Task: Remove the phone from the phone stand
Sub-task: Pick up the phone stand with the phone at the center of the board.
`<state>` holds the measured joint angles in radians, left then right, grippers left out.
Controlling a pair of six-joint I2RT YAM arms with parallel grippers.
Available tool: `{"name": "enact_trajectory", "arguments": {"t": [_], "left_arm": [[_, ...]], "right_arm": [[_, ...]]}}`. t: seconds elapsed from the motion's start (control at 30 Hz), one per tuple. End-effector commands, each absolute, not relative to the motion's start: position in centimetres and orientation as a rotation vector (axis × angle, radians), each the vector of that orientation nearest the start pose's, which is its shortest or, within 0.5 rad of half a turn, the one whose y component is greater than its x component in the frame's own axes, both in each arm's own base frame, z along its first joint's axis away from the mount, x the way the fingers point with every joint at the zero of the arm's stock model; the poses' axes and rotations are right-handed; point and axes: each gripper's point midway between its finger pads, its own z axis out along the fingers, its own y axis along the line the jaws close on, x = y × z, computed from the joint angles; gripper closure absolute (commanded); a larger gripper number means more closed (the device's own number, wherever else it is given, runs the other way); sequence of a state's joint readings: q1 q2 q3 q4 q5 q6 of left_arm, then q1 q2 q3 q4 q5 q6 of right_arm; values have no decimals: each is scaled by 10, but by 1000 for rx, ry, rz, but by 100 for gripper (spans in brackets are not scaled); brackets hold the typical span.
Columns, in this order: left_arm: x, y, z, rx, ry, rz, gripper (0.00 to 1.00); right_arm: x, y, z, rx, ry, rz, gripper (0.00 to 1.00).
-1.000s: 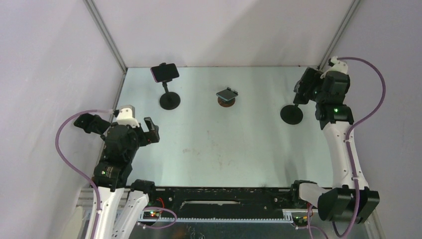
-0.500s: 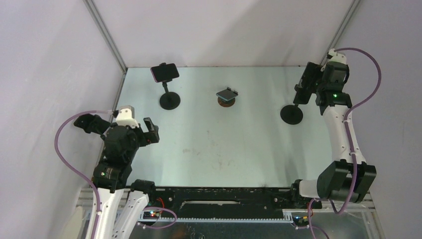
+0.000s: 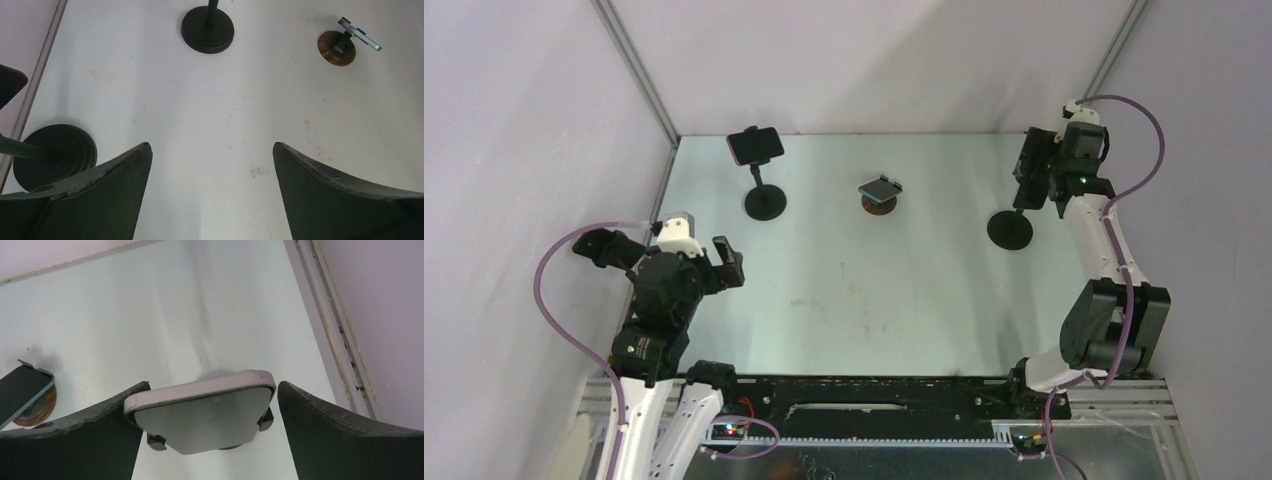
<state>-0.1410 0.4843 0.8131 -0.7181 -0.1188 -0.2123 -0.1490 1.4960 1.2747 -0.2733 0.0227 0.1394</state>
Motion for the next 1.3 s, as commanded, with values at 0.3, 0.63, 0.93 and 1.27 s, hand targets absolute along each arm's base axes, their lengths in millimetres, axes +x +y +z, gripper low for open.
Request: {"name": "enact_trajectory", "arguments": {"t": [0.3, 0.63, 0.93, 1.27], "left_arm": [[219, -20, 243, -151, 1935, -132, 2], [219, -20, 243, -152, 1935, -130, 2], [219, -20, 242, -154, 1937, -130, 2], [220, -20, 241, -153, 1945, -129, 2]], "right_arm": [[477, -60, 249, 219, 1944, -89, 22], [477, -53, 263, 187, 1907, -56, 52], [468, 6, 280, -6, 1893, 130, 100], [418, 109, 298, -359, 1847, 219, 100]]}}
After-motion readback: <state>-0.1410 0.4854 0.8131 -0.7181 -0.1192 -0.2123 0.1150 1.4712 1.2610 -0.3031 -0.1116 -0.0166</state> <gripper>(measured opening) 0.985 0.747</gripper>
